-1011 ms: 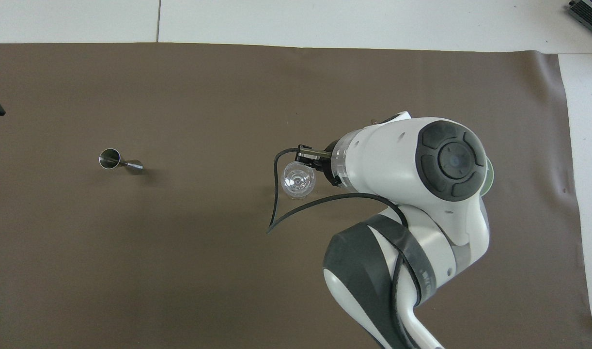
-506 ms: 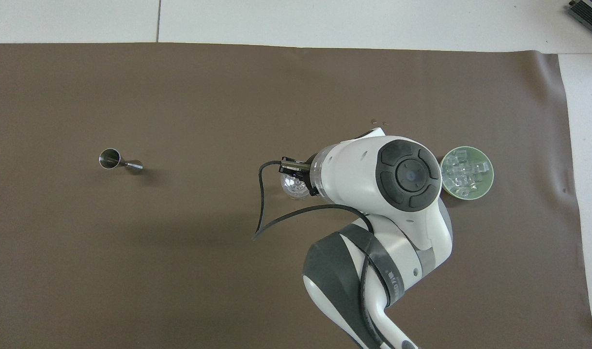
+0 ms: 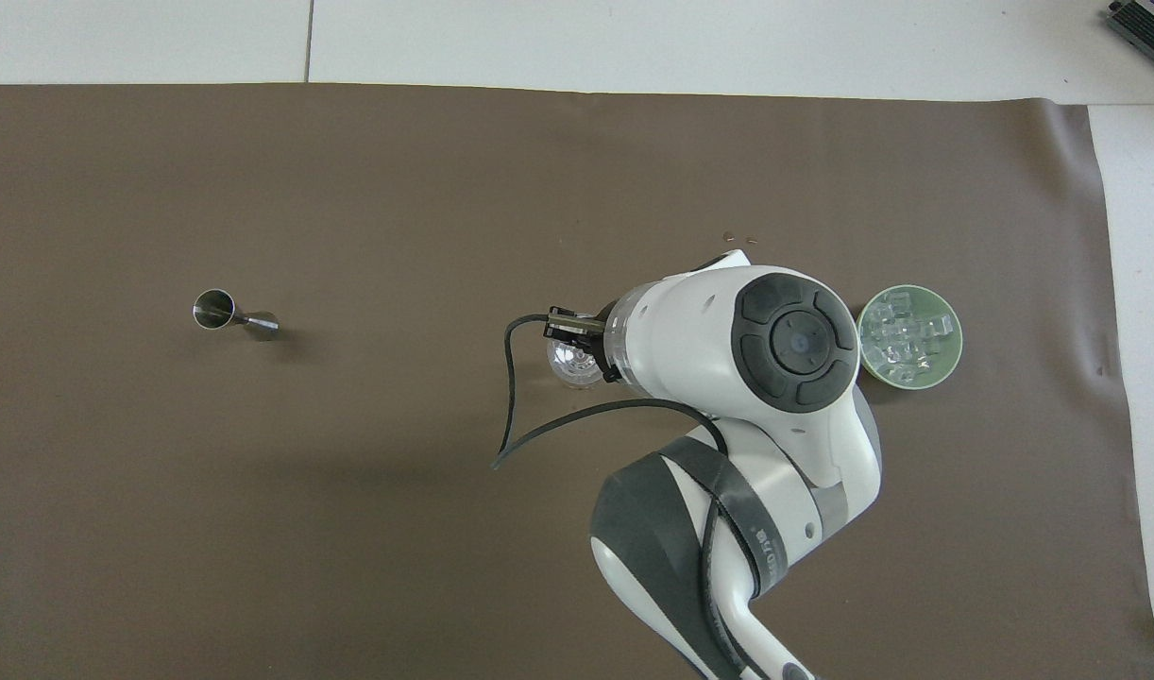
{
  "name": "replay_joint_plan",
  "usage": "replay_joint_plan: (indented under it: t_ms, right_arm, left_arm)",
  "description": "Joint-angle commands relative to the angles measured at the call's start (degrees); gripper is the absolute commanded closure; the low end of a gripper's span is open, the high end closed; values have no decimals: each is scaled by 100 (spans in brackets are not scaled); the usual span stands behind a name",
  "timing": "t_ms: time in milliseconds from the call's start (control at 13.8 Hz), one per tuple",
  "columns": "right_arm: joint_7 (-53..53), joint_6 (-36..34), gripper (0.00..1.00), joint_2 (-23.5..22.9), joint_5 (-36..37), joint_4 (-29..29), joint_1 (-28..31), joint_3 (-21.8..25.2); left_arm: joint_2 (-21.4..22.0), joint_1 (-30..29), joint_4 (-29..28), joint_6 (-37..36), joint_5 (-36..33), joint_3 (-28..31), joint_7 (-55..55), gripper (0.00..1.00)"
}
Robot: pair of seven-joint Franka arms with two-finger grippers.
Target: Pour wine and add ice with both arms
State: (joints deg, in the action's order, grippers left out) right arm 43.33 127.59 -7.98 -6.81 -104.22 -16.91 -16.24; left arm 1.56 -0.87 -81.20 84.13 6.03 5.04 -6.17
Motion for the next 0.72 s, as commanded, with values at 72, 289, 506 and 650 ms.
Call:
replay_joint_plan:
  t_ms: [72, 289, 506, 650]
  right_arm:
    - [123, 196, 78, 42, -102, -125, -14, -19]
    - [123, 205, 68, 42, -102, -116, -14, -10]
    - [149, 196, 45, 42, -102, -116, -14, -10]
    - [158, 196, 31, 42, -102, -108, -14, -10]
  left_arm:
    - [-218, 324, 551, -477, -339, 138, -77, 0]
    - [-244, 332, 553, -538, -348, 173, -286, 0]
    - [10, 280, 413, -485, -365, 103, -411, 0]
    - [115, 280, 220, -503, -365, 50, -359, 0]
